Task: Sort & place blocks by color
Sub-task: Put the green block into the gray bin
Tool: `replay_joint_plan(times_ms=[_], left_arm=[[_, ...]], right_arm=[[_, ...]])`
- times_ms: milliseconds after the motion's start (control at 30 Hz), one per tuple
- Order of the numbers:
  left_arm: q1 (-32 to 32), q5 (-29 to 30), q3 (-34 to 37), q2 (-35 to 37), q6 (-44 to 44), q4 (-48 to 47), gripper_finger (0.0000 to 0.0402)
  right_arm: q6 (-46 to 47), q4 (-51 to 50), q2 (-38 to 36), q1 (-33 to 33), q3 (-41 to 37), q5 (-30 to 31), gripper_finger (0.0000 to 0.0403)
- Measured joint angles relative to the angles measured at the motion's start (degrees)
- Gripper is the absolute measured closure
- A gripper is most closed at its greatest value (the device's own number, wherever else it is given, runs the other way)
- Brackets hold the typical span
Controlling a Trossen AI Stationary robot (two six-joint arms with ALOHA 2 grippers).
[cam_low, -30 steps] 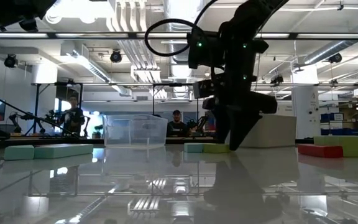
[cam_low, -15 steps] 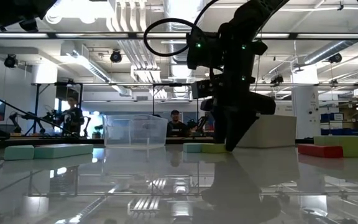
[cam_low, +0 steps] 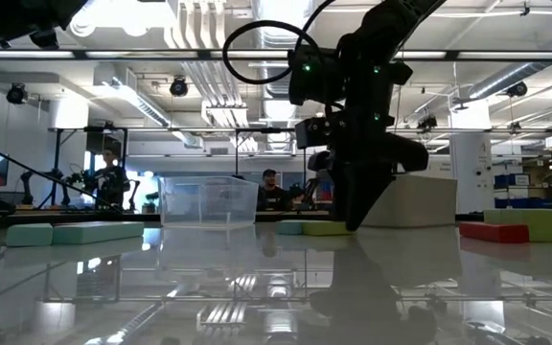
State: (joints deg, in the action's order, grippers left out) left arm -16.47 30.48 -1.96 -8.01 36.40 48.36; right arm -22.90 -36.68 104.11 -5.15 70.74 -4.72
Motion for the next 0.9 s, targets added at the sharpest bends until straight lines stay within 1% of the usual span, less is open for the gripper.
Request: replay_joint_plan(times_ms=[167, 267, 400, 567, 767, 900], left_arm=[[0.0, 0.0, 0.0, 0.0, 0.0, 0.0, 0.0394], [0.0, 0.0, 0.0, 0.0, 0.0, 0.0, 0.0394], [0.0, 0.0, 0.0, 0.0, 0.0, 0.0, 0.0394], [0.0, 0.0, 0.0, 0.0, 0.0, 0.0, 0.0394], [0.0, 0.0, 0.0, 0.0, -0.1, 0.0, 0.0394], [0.0, 0.0, 0.0, 0.0, -0.1, 0.0, 0.0394]], right_arm=[[2.6, -4.5, -0.3, 0.0, 2.1, -0.7, 0.0291], [5.6, -7.8, -0.8, 0.0, 4.1, -2.0, 0.0291], [10.7, -11.3, -1.3, 0.0, 6.4, -2.0, 0.0291], [20.9, -12.7, -4.3, -0.8, 8.0, -1.4, 0.0291], [36.4, -13.6, -10.6, -4.4, 8.2, -1.1, 0.0291], [46.0, -16.9, -15.5, -8.4, 7.9, 2.2, 0.0291]])
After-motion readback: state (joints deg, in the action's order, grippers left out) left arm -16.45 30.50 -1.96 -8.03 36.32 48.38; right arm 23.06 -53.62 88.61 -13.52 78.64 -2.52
